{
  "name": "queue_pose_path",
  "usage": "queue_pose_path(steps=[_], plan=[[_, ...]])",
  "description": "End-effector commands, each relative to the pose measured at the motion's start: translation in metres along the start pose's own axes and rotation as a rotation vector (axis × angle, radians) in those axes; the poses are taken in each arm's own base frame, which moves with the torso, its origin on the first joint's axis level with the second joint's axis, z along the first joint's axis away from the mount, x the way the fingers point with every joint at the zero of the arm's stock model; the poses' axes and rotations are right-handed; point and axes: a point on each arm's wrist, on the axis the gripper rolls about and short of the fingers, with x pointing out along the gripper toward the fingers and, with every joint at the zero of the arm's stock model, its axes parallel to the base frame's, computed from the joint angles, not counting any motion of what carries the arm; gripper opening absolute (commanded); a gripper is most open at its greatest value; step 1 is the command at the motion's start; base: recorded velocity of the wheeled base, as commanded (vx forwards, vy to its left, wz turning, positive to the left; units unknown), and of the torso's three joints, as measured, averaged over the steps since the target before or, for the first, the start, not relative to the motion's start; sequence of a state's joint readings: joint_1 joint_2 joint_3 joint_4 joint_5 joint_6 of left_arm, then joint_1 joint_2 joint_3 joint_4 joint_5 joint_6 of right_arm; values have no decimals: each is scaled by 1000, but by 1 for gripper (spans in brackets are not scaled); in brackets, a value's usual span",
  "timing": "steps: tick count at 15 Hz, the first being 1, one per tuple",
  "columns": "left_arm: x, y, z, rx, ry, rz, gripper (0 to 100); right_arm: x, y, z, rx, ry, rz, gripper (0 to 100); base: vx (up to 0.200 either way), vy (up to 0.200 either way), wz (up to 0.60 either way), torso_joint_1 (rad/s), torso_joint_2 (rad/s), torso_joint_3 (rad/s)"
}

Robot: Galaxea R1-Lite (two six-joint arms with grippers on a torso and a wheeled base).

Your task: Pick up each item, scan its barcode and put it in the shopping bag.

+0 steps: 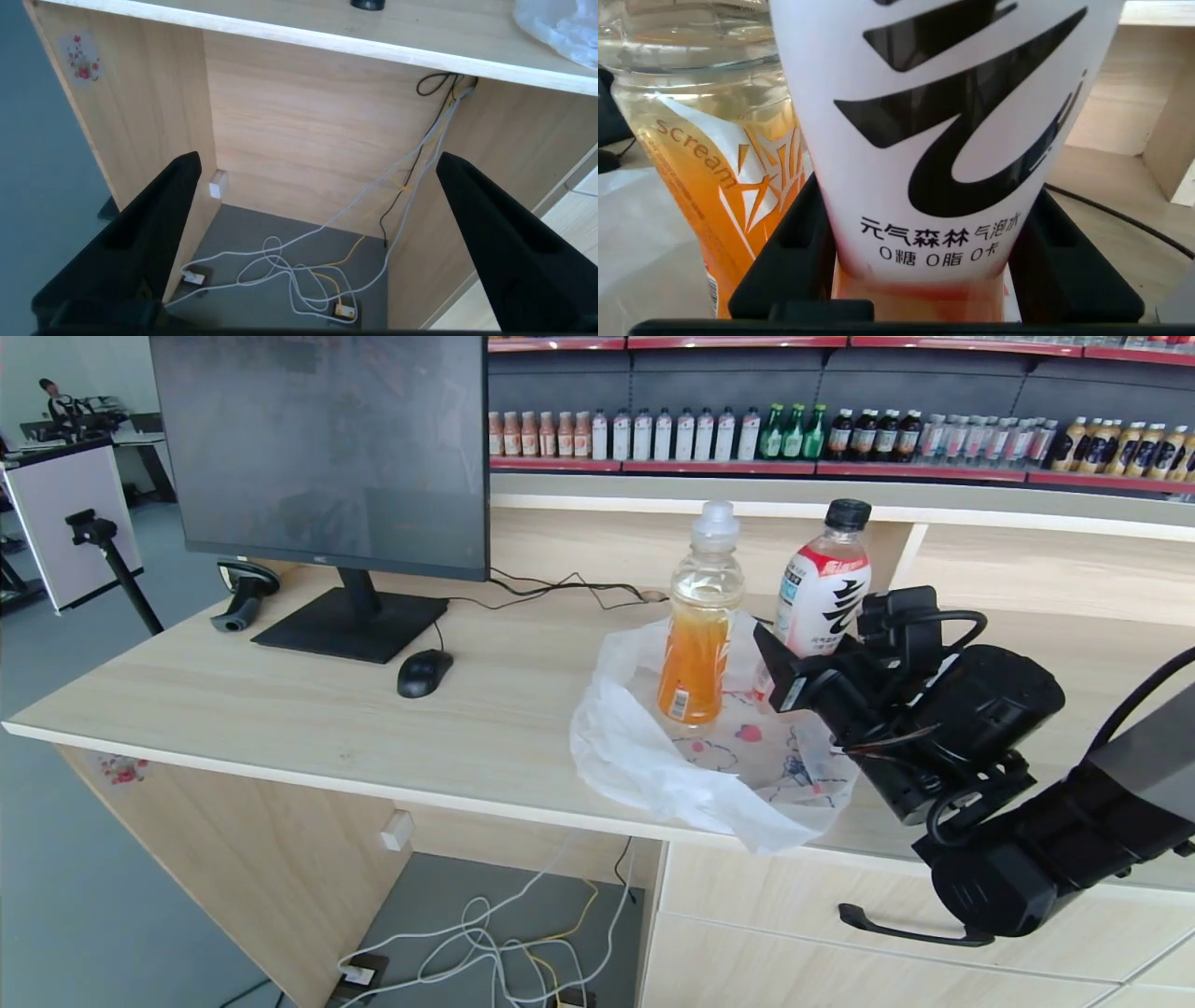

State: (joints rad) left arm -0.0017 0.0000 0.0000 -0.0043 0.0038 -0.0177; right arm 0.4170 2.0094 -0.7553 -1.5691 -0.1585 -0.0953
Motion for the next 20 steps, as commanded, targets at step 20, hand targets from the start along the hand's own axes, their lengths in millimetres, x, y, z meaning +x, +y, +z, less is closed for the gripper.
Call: queue_pose_path(steps=[20], plan=[[0, 0, 0, -1, 1, 1, 100, 6, -6, -42, -8, 98, -19, 0, 0, 0, 0, 0, 0, 0]])
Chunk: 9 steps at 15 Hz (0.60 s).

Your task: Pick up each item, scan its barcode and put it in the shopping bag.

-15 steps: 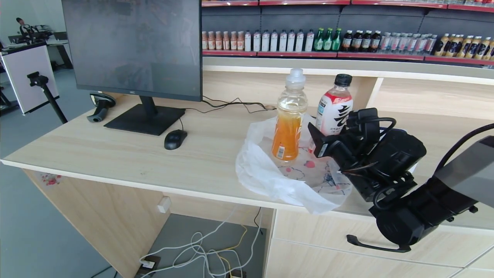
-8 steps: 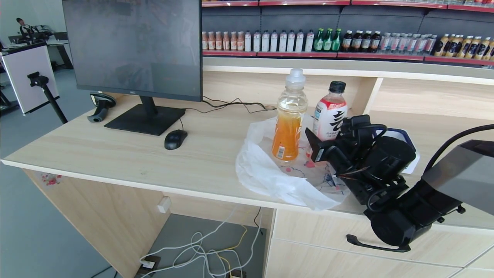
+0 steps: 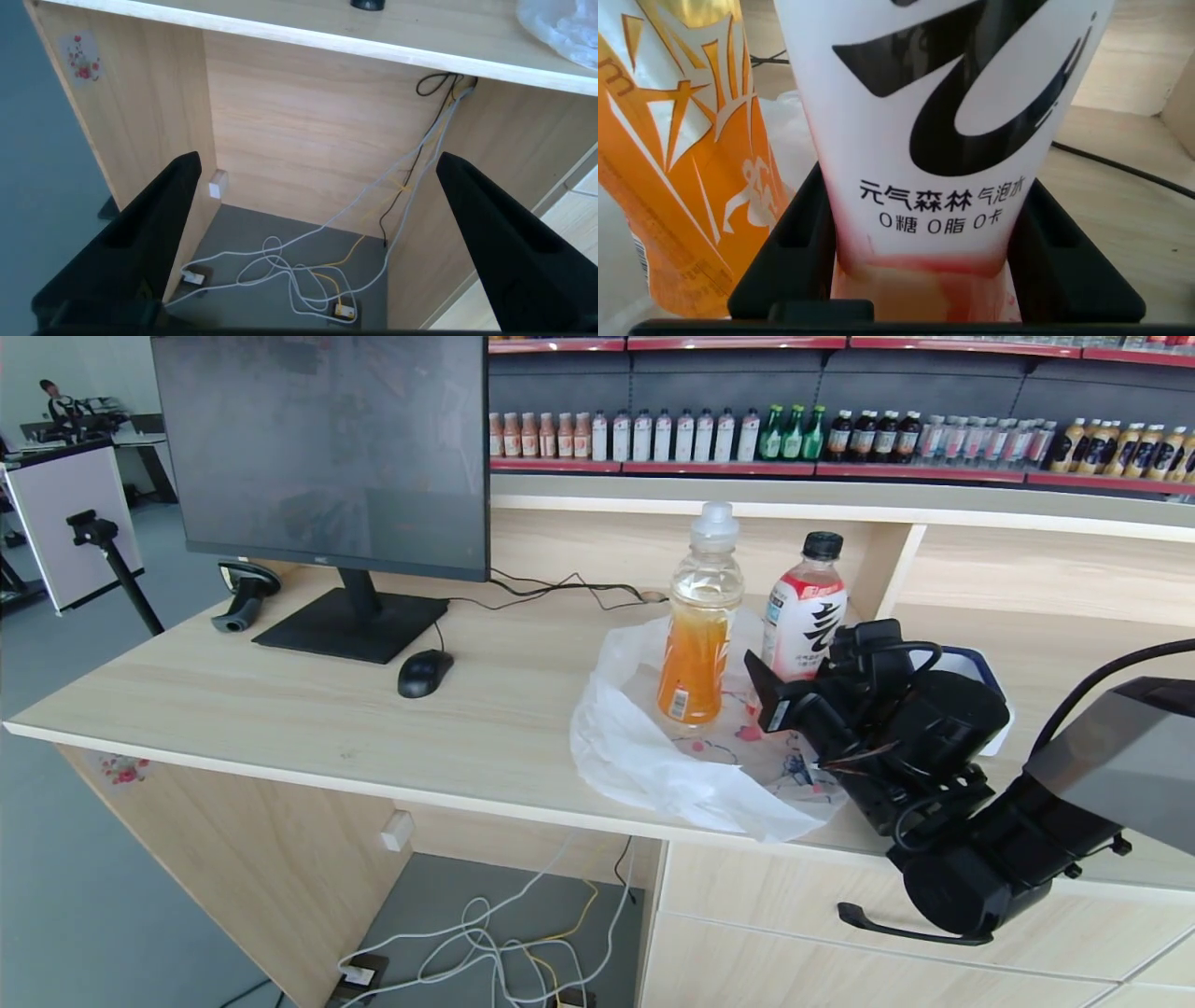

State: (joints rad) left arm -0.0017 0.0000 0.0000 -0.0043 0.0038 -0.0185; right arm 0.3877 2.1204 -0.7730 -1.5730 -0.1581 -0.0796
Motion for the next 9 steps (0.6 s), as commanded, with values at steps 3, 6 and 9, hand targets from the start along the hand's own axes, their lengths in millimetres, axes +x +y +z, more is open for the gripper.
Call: queue_pose_path(steps=[3, 6, 9], plan=[[0, 0, 0, -1, 1, 2, 100, -3, 2, -4, -3, 21, 7, 0, 0, 0, 0, 0, 0, 0], [0, 0, 0, -1, 1, 1, 100, -5, 8, -5, 0, 25, 24, 100, 0, 0, 0, 0, 0, 0], [0, 0, 0, -1, 0, 1, 100, -10, 8, -2, 0, 31, 29, 100, 0, 0, 0, 0, 0, 0]])
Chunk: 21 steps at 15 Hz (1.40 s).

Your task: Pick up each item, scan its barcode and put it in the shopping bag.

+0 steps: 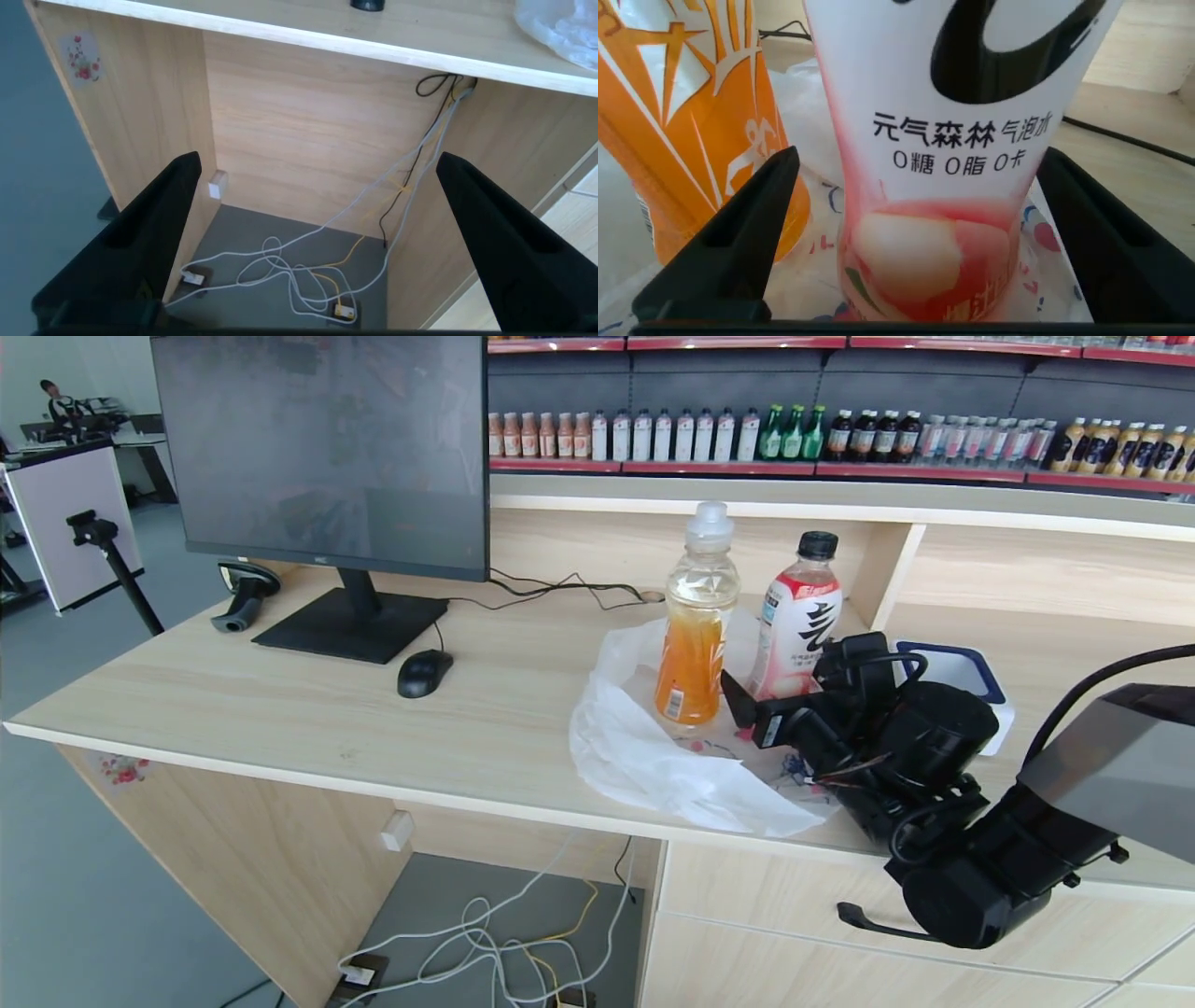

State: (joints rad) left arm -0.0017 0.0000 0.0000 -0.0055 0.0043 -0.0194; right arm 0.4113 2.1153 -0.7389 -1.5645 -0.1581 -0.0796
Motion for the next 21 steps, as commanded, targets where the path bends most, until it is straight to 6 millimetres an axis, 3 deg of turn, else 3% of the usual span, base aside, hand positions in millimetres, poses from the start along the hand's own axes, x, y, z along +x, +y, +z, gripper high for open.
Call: queue_pose_path(steps=[1, 11, 16, 21], plan=[[0, 0, 0, -1, 1, 1, 100, -4, 1, 7, 3, -16, 5, 100, 0, 0, 0, 0, 0, 0], [0, 0, 0, 2, 2, 1, 100, -32, -8, 34, 5, -35, -4, 100, 0, 0, 0, 0, 0, 0], [0, 0, 0, 2, 1, 1, 100, -46, -31, 73, 18, -144, -66, 100, 0, 0, 0, 0, 0, 0], [0, 0, 0, 2, 2, 1, 100, -68, -40, 85, 28, -154, -88, 100, 0, 0, 0, 0, 0, 0]])
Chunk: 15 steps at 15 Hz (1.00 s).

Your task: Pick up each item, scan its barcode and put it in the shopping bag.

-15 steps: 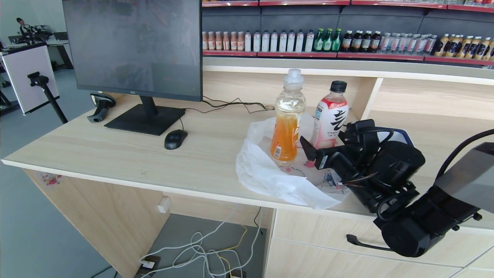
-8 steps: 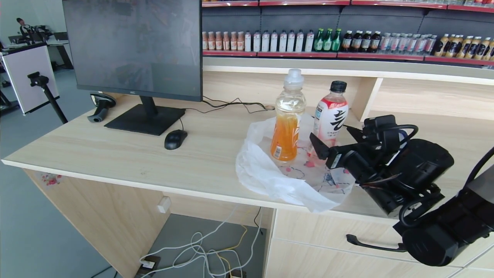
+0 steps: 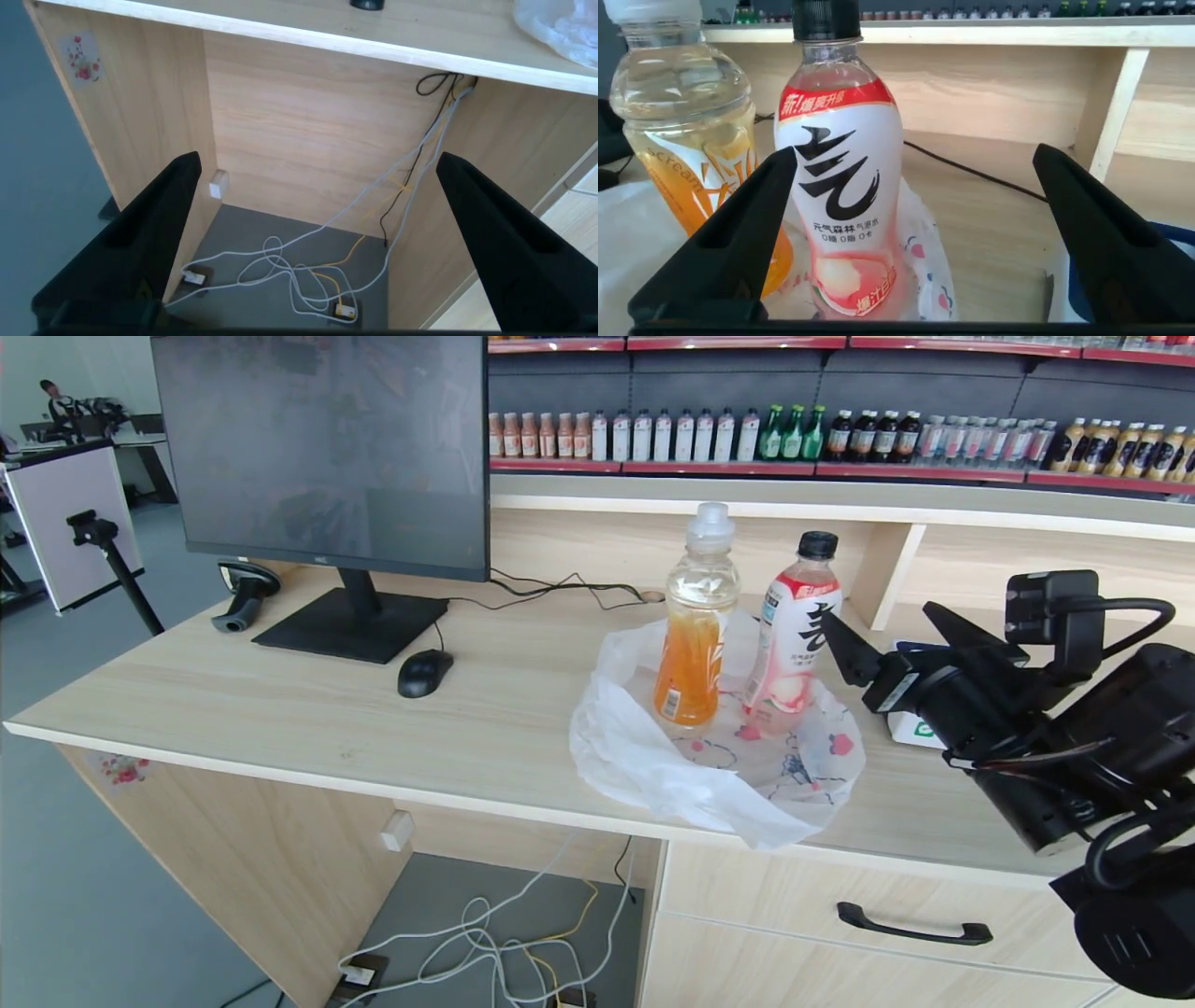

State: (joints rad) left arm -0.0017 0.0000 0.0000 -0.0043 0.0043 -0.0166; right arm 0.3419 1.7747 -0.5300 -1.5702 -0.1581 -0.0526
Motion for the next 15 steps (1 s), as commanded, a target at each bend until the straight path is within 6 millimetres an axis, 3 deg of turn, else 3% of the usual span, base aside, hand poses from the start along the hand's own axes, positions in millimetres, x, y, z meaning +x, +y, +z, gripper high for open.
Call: queue_pose_path(steps=[1, 15], plan=[[0, 0, 0, 0, 0, 1, 100, -6, -6, 10, -5, -22, -17, 100, 0, 0, 0, 0, 0, 0], [0, 0, 0, 0, 1, 1, 100, -15, -13, 14, -10, -21, -37, 100, 0, 0, -514, 2, 0, 2]])
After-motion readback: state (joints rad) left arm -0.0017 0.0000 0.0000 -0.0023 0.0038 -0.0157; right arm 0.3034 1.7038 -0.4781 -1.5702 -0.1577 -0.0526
